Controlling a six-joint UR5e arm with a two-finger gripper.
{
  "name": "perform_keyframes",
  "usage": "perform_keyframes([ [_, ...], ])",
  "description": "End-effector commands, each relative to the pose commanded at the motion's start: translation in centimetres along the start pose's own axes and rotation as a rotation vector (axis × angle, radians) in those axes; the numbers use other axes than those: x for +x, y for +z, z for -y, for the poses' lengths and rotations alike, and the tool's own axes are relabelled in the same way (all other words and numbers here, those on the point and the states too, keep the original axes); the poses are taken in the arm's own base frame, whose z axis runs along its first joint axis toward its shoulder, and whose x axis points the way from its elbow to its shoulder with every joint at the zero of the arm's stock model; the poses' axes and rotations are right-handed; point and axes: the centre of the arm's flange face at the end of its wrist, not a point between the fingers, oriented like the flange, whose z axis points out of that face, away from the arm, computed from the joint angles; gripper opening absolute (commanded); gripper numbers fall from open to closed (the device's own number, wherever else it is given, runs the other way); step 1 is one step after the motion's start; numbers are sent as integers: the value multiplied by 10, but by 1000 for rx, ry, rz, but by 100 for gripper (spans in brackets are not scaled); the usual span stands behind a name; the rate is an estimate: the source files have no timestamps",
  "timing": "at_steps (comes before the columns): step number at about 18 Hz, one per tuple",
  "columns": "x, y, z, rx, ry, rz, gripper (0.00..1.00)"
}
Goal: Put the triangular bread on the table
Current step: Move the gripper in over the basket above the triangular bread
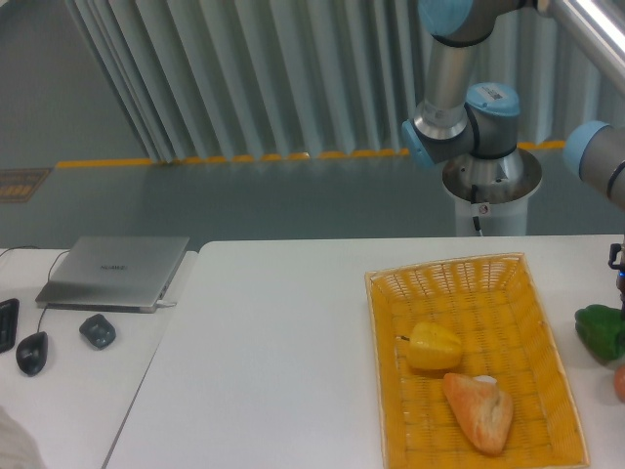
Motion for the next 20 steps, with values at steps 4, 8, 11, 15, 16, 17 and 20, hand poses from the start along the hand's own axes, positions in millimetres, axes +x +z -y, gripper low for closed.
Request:
perform_keyframes([
  [4, 4, -2, 1, 3, -2, 1, 100],
  [8, 15, -11, 3, -1, -5, 6, 100],
  [11, 28, -23, 17, -8, -11, 15, 100],
  [15, 36, -23, 38, 2, -120, 9, 100],
  [16, 38, -26, 43, -2, -120, 9, 100],
  [17, 41, -29, 50, -3, -118, 14, 100],
  [20, 35, -29, 85, 10, -286, 23, 100],
])
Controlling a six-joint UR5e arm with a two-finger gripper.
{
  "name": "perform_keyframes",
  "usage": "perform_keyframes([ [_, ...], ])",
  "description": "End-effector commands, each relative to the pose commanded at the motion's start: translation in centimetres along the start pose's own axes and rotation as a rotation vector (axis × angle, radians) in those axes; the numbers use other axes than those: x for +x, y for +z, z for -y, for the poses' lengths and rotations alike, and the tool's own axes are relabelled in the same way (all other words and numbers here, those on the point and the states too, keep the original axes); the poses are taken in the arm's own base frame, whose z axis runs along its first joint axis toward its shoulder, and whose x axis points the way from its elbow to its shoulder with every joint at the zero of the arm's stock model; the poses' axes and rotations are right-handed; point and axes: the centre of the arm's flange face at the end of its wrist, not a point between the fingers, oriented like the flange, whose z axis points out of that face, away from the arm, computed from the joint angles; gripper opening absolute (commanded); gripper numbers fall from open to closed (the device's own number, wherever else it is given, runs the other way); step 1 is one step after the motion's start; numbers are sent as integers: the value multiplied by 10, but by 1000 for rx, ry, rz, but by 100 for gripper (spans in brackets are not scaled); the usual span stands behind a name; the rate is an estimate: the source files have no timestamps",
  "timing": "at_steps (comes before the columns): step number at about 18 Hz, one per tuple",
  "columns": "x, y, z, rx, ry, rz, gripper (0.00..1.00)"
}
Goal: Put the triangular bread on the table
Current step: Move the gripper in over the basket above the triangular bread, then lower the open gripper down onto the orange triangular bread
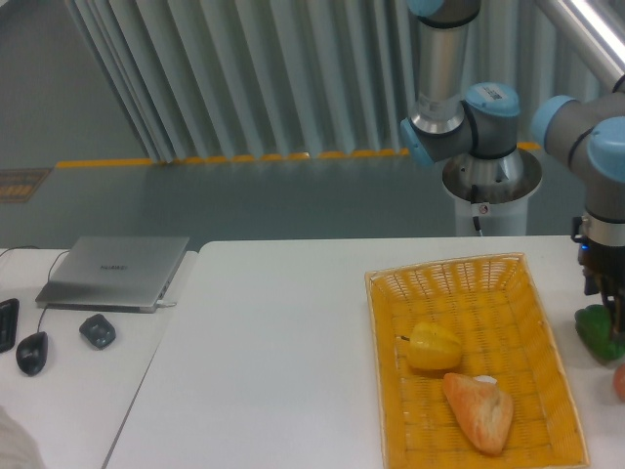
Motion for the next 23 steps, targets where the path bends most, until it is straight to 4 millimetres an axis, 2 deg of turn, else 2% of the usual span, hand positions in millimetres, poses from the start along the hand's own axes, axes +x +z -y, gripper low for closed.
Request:
perform_keyframes([
  [1, 0, 2, 7, 7, -62, -2, 100],
  [2, -1, 7, 28, 10, -112, -7, 100],
  [7, -12, 31, 88, 26, -242, 34, 100],
  [14, -16, 49, 103, 35, -346, 41, 100],
  [18, -13, 70, 119, 23, -327, 13, 100],
  [23, -10, 82, 128, -13, -310, 13, 100],
])
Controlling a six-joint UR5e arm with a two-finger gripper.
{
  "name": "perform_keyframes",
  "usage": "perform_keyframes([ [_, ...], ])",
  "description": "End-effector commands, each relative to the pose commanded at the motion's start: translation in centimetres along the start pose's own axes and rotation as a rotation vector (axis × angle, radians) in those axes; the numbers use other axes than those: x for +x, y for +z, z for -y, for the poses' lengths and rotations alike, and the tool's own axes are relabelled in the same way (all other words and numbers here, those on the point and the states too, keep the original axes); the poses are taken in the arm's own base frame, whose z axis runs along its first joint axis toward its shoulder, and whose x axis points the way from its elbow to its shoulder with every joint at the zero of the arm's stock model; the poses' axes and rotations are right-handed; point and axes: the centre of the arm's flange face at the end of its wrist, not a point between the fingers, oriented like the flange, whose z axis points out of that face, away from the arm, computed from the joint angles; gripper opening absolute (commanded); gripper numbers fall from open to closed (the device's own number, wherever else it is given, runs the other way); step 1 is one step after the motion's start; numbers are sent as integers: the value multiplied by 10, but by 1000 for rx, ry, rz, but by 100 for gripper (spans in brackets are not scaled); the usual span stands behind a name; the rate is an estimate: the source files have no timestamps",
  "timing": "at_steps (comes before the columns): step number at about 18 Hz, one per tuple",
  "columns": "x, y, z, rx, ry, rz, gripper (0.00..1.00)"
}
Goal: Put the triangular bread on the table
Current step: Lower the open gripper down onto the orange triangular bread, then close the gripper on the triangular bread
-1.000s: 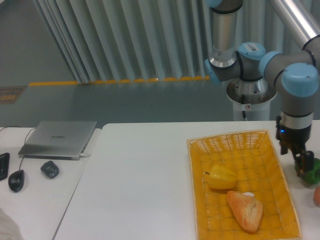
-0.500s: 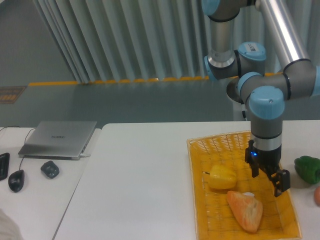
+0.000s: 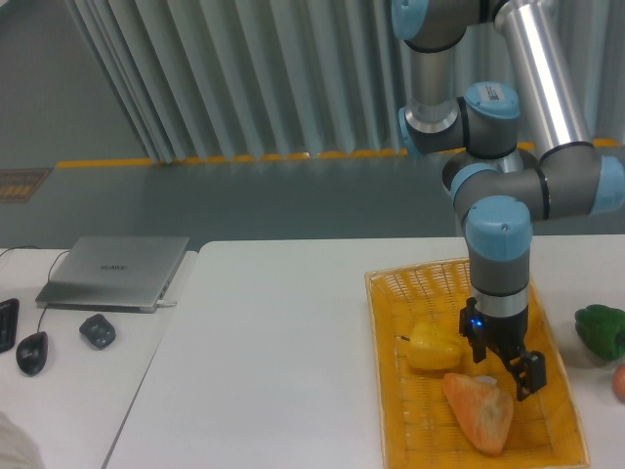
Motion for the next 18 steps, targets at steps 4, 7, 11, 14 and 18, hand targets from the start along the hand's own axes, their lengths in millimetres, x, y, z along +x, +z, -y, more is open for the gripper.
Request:
perform_keyframes([
  [4, 3, 9, 5, -13, 10, -8, 100],
  [7, 7, 13, 10, -15, 19, -10, 100],
  [11, 6, 14, 12, -7, 18, 2, 89],
  [14, 5, 13, 12, -7, 18, 3, 59],
  [18, 6, 12, 11, -6, 20, 4, 17],
])
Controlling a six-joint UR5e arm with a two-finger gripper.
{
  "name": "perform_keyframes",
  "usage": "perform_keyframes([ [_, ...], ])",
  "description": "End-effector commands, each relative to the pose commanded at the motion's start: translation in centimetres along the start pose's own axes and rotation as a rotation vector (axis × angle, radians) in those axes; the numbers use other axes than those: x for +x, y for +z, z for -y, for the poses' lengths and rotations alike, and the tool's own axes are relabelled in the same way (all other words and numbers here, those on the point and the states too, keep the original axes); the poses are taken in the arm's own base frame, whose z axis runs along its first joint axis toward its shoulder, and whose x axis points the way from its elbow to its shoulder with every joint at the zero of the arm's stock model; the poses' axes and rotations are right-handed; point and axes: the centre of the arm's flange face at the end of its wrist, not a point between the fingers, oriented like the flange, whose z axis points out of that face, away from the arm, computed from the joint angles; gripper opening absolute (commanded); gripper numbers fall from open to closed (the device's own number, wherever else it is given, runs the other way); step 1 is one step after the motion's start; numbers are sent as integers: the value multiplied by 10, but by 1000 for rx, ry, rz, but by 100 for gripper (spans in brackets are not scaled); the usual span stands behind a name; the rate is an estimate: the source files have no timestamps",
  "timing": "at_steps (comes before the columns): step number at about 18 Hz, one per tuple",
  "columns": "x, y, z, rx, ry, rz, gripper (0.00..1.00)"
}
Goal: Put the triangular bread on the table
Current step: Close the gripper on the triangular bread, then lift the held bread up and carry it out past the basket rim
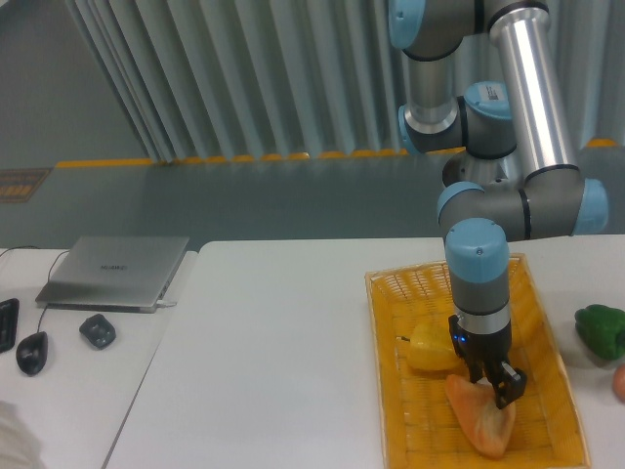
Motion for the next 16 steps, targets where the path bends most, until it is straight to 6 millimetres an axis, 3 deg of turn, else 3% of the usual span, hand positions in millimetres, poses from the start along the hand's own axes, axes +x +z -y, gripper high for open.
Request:
perform_keyframes([
  [3, -1, -3, 0, 3, 4, 5, 13],
  [6, -9, -35, 3, 33, -2, 53, 13],
  [8, -13, -56, -6, 50, -9, 80, 14],
  [11, -30, -94, -38, 77, -48, 129, 16],
  [16, -58, -116, -85, 101, -48, 155, 19],
])
